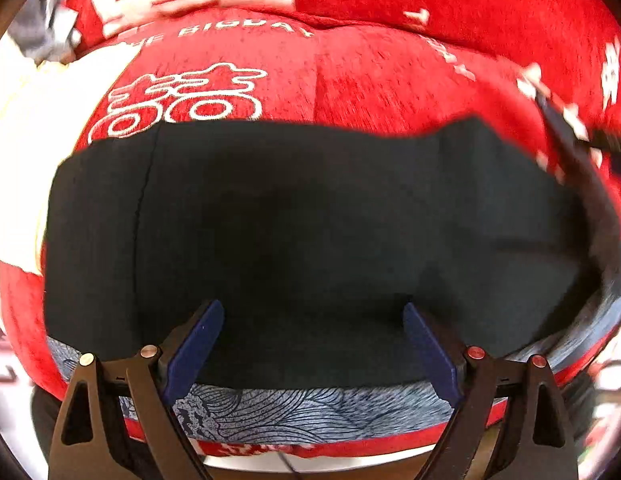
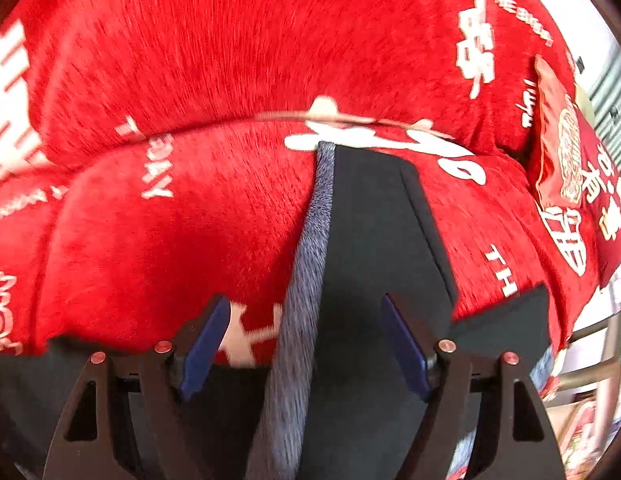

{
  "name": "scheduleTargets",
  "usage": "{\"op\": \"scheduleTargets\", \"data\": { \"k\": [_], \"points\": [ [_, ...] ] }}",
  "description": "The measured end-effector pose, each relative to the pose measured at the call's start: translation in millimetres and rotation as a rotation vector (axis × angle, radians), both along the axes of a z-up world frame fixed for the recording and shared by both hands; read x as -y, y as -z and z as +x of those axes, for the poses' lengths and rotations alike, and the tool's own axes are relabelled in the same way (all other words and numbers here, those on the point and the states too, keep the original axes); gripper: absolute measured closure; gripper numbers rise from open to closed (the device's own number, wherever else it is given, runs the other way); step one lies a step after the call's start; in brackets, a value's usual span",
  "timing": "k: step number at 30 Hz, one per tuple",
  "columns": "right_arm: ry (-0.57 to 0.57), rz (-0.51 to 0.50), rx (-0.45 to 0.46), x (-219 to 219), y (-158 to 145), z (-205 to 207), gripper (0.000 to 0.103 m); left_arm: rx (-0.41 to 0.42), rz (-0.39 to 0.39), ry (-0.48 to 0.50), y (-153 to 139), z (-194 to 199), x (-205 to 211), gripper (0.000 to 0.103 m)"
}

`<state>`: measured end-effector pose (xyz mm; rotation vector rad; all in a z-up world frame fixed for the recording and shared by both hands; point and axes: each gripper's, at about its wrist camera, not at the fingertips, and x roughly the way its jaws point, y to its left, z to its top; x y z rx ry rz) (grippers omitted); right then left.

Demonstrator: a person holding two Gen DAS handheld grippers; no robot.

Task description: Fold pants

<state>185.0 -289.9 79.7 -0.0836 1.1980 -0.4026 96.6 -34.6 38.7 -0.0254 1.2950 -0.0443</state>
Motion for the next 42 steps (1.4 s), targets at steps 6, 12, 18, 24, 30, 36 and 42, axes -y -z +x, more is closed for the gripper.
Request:
{"op": "scheduleTargets", "data": {
  "k": [6, 12, 18, 24, 30, 36, 42],
  "points": [
    [0.023, 0.009, -0.155, 29.7, 49.4, 22.9, 0.044, -0.007, 0.026, 0.055, 6.1, -31.0, 2.7, 0.000],
    [0.074, 0.166, 0.042, 85.1, 4.3, -37.3, 0.097, -0.037, 0.023, 0.062, 5.8, -32.4, -0.7, 0.000],
    [0.163, 0.207, 0.210, 135.6, -34.9, -141.1, 0.097, -0.038, -0.029, 0.066, -6.7, -30.5, 3.6, 0.000],
    [0.208, 0.296, 0.225, 170.1, -11.0, -196.9, 0.096, 0.006, -0.074, 0.069, -28.6, -15.8, 22.8, 0.000],
    [0.169, 0.194, 0.253, 174.5, -3.8, -207.0, 0.042, -0.063, -0.018, 0.101, 3.0, -19.6, 43.7, 0.000],
    [0.226, 0.348, 0.380, 228.6, -2.3, -198.1, 0.023, -0.064, -0.015, 0.075, -1.2, -19.1, 37.5, 0.000],
    [0.427, 0.578, 0.485, 291.4, 19.1, -199.1, 0.049, -0.064, -0.003, 0.066, 1.2, -18.3, 36.1, 0.000]
  ]
}}
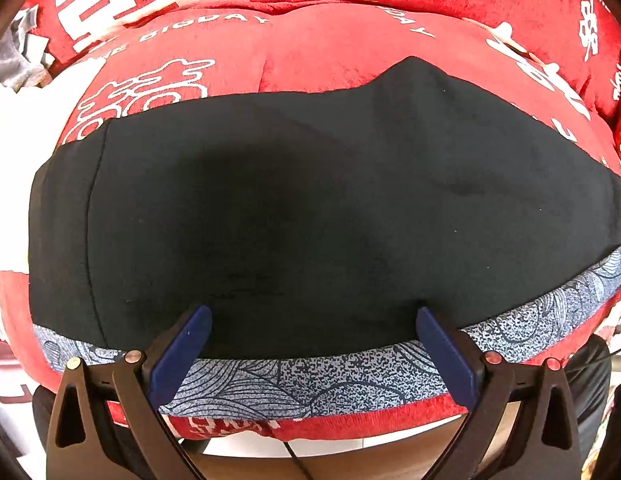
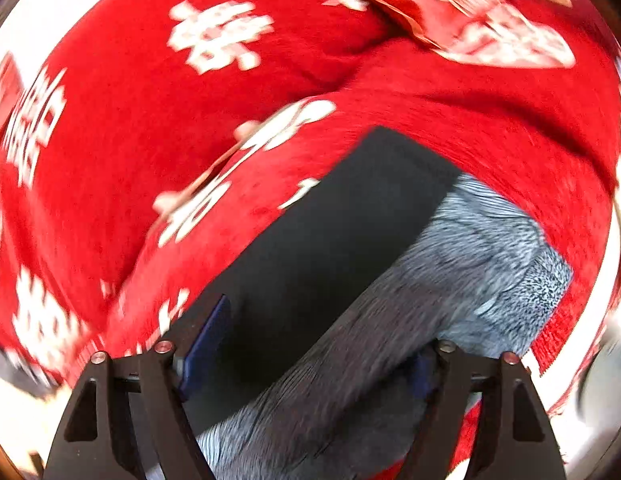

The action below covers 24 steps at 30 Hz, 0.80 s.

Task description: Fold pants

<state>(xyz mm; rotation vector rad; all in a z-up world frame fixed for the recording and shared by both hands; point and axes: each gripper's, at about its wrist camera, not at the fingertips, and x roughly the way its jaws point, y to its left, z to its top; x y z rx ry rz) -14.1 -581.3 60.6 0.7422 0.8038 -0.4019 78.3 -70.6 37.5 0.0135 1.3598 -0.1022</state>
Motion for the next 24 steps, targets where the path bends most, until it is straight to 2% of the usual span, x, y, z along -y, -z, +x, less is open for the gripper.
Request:
{"op": "scheduleTargets", "data": {
  "k": [1, 2, 4, 7, 10, 12, 13, 15, 17, 18, 20, 21, 22, 24],
  "points": [
    [0.010, 0.023, -0.014, 6.1, 3.1, 1.2, 0.088, -0.002, 0.000, -0.001, -0.2, 0.8, -0.3, 0.000],
    [0.013, 0.029, -0.044, 10.9, 4.6, -0.7, 0.095, -0.007, -0.003, -0.004, -1.1, 2.1, -1.2, 0.000],
    [-0.004, -0.011, -0.015, 10.3, -10.2, -8.1, 0.095, -0.001, -0.029, -0.026, -8.1, 5.3, -4.1, 0.000],
    [-0.052, -0.220, 0.015, -17.5, -53.1, -20.9, 0.095, 0.026, -0.065, -0.044, -17.0, 10.4, -3.3, 0.000],
    [-0.050, -0.331, -0.017, -32.4, -65.4, -27.1, 0.094, -0.007, -0.037, -0.022, -6.3, 13.9, 8.4, 0.000],
    [-0.042, -0.333, -0.086, -24.6, -49.7, -21.6, 0.088, -0.028, 0.007, -0.002, 4.9, 13.0, 15.9, 0.000],
    [-0.035, -0.309, -0.142, -16.5, -36.0, -16.4, 0.082, -0.001, 0.016, -0.003, 2.7, 11.3, 17.6, 0.000],
    [-0.004, -0.248, -0.209, 0.9, -15.1, -14.0, 0.068, -0.017, 0.014, 0.004, 0.0, 12.4, 18.2, 0.000],
    [0.054, -0.226, -0.231, 10.1, -13.0, -22.4, 0.036, -0.025, -0.019, -0.002, -6.0, 11.0, 16.2, 0.000],
    [0.107, -0.236, -0.242, 13.0, -17.1, -31.8, 0.032, -0.014, -0.033, 0.000, -9.7, 9.7, 16.3, 0.000],
    [0.227, -0.285, -0.250, 10.2, -29.7, -50.0, 0.029, 0.005, -0.039, 0.030, -12.6, 3.5, 25.1, 0.000],
    [0.237, -0.317, -0.250, 3.0, -36.8, -55.0, 0.029, 0.000, -0.029, 0.063, -9.7, 1.2, 34.5, 0.000],
    [0.209, -0.372, -0.250, -10.3, -44.7, -55.4, 0.029, -0.003, -0.018, 0.085, -6.5, -0.2, 41.2, 0.000],
    [0.089, -0.494, -0.229, -52.6, -59.3, -51.1, 0.029, 0.050, 0.029, 0.101, -8.3, -7.1, 56.2, 0.000]
  ]
}}
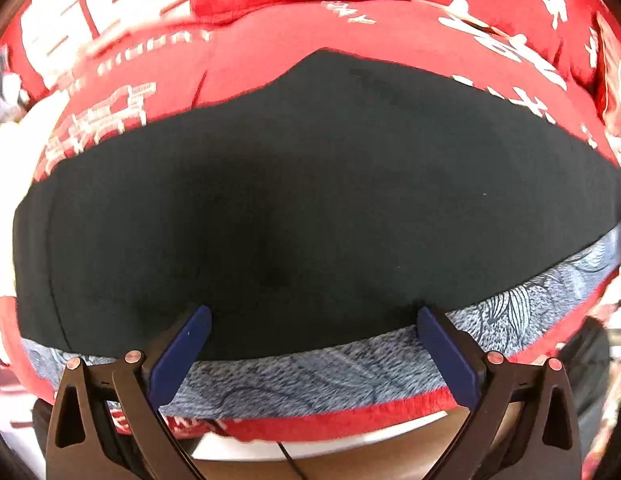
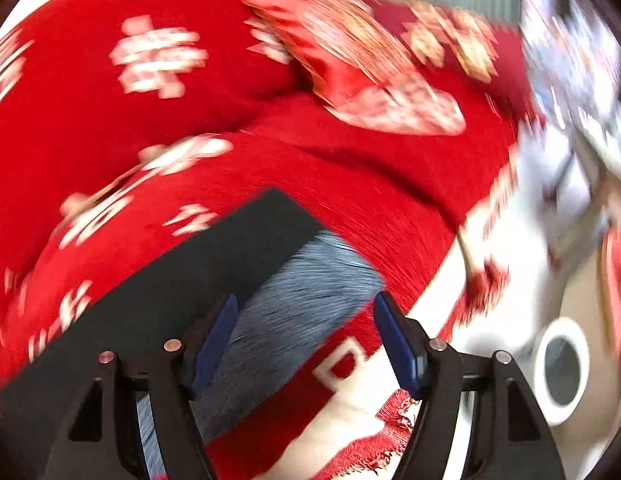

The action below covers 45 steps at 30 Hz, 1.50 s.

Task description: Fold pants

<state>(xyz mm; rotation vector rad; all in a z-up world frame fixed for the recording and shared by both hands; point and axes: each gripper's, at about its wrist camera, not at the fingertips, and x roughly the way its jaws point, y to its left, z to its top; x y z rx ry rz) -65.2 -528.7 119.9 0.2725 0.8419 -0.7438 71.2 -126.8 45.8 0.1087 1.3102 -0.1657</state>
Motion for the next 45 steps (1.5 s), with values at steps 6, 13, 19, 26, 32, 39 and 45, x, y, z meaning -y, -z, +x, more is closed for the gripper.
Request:
{"op": "scheduleTargets", "data": {
  "k": [6, 13, 19, 26, 32, 39, 45],
  "points": [
    [-0.572, 0.121, -0.131, -143.1, 19.9, 31.6, 0.025, 0.024, -0.013, 0.055, -8.7, 2.3, 33.2, 0.000],
    [-0.581, 0.155, -0.218, -170.8, 55.6, 41.1, 0.021, -0.001, -0.037, 0.003, 0.3, 32.4, 21.8, 0.000],
    [-0.206, 0.191, -0.171, -50.0, 51.5, 47.6, 0.019, -0.041, -0.055, -0.113, -0.1, 62.3, 2.9, 0.000],
    [-0.118, 0.168, -0.114, -64.9, 36.6, 52.3, 0.019, -0.029, -0.064, -0.142, -11.3, 70.4, 24.0, 0.000],
    [-0.287, 0.043, -0.171, -133.8, 57.9, 81.5, 0.010, -0.033, 0.008, -0.164, -3.1, 105.1, 43.4, 0.000],
    [-0.030, 0.144, -0.085, -15.2, 54.9, 84.6, 0.009, -0.084, 0.001, -0.196, 6.3, 129.0, 39.0, 0.000],
    [0.225, 0.154, -0.095, 44.8, 43.6, 64.7, 0.009, -0.066, 0.020, -0.186, -6.0, 107.4, 38.7, 0.000]
  ]
}}
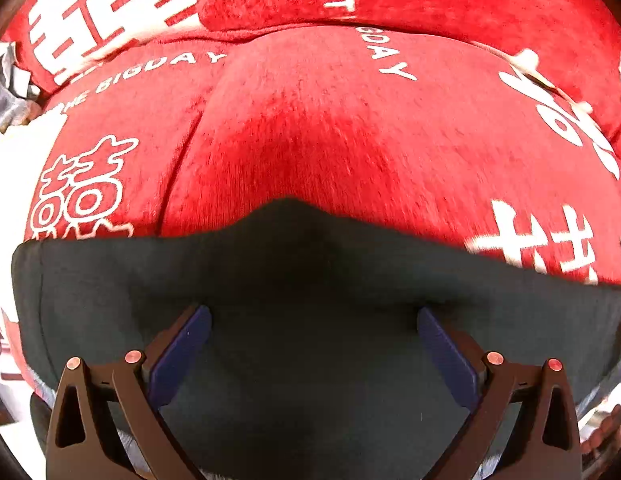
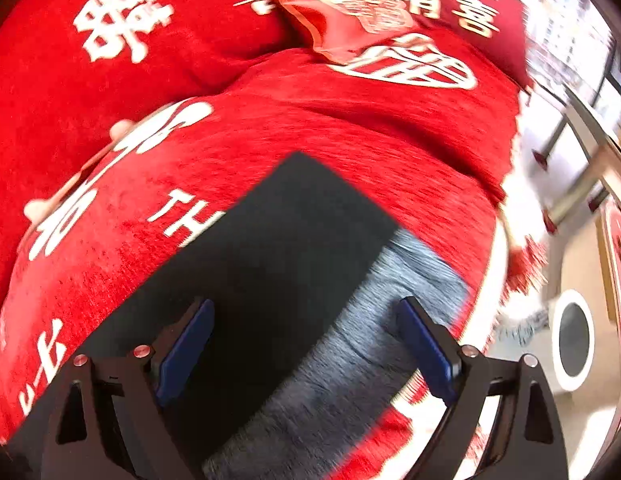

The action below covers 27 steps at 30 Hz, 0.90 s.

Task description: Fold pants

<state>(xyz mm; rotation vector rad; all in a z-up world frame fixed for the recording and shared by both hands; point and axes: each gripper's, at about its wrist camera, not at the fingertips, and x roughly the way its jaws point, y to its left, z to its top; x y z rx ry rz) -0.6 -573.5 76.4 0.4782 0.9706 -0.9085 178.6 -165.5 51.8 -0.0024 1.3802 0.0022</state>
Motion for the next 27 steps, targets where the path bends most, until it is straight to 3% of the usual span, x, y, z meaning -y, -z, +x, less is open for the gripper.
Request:
{"op": "scheduleTargets", "data": {
  "k": [3, 5, 7, 8, 10, 13, 16, 20, 23, 25, 27],
  "points": [
    [-0.070, -0.042, 0.042, -41.3, -8.1, -7.6, 0.009, 0.032, 0.005, 0.065, -6.4, -25.5, 9.0, 0.000],
    [-0.181, -0.089, 0.014, -71.9, -1.0, 0.8, 0.009, 0.054, 0.044, 0.138, -7.6, -41.3, 21.9, 0.000],
    [-0.157, -0.099, -0.019, -72.6, 11.0, -0.6, 0.009, 0.080, 0.085, 0.209, -7.8, -49.1, 29.6, 0.000],
    [-0.120, -0.046, 0.000, -58.8, 19.4, -5.2, 0.002, 0.087, 0.103, 0.223, -7.3, -50.7, 29.2, 0.000],
    [-0.030, 0.046, 0.071, -29.3, 26.6, -19.4, 0.000, 0.083, 0.095, 0.199, -4.4, -47.6, 17.5, 0.000],
    [0.014, 0.056, 0.091, 16.3, 26.9, -27.0, 0.000, 0.047, 0.039, 0.109, -2.4, -38.0, -2.4, 0.000],
    [0.081, -0.079, 0.021, 26.4, 4.2, -36.4, 0.001, 0.069, 0.074, 0.075, -9.4, -38.3, -7.9, 0.000],
    [-0.030, -0.165, 0.070, -10.3, -17.2, -30.0, 0.001, 0.100, 0.079, 0.125, -14.1, -48.2, 10.8, 0.000],
    [-0.149, -0.077, 0.060, -34.4, 1.0, -7.9, 0.001, 0.106, 0.095, 0.225, -12.0, -56.4, 35.9, 0.000],
    [-0.123, 0.010, 0.052, -27.3, 20.2, -4.3, 0.001, 0.119, 0.122, 0.264, -11.8, -59.9, 43.5, 0.000],
    [-0.059, 0.022, 0.076, -9.8, 29.0, -12.1, 0.000, 0.118, 0.132, 0.265, -9.7, -57.4, 40.3, 0.000]
  ]
}}
